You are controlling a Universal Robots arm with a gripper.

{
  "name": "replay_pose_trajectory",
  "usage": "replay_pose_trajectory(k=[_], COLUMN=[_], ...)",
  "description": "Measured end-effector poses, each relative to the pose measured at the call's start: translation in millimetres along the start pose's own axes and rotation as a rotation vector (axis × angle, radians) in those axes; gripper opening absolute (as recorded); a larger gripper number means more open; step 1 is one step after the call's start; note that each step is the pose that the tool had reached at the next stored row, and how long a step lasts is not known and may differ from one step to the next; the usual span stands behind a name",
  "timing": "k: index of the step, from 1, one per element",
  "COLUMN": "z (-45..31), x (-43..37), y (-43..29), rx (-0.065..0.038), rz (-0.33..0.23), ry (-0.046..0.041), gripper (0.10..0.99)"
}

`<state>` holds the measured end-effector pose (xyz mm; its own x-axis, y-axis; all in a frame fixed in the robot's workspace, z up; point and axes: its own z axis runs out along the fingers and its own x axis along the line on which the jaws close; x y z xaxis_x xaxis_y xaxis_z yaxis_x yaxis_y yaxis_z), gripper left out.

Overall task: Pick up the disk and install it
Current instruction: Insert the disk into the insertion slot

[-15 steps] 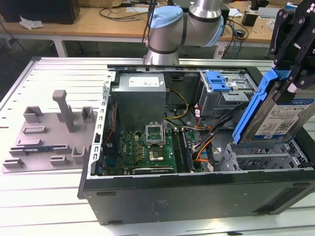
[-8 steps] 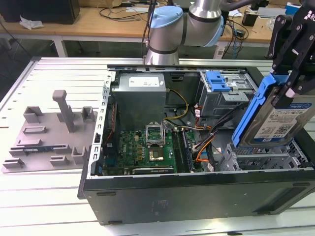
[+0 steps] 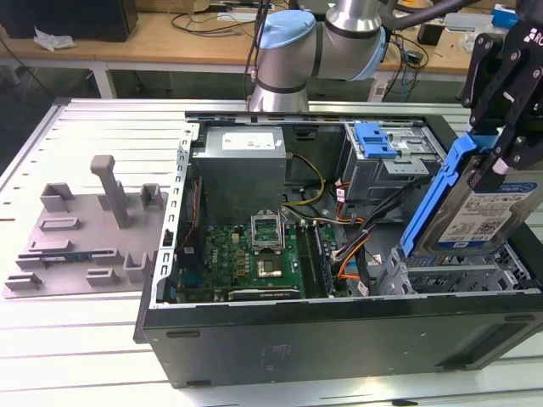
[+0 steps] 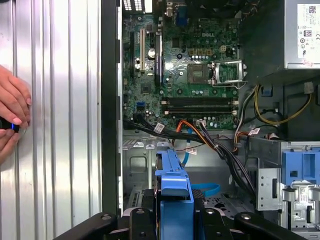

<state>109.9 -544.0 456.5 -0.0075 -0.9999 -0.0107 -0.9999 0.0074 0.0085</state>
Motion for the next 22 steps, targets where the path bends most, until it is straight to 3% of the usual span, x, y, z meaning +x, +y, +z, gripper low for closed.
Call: replay_pose_trajectory(k=[10,15,22], z=[11.6,27.9,43.3], x=[1.9,3.9,5.3], y=[0.8,0.8,0.7], rx=[0.0,0.0,0.0], rz=[0.0,0.0,0.0], ry=[0.0002,0.0001,0.0001], gripper=[0.369,0.369,0.369])
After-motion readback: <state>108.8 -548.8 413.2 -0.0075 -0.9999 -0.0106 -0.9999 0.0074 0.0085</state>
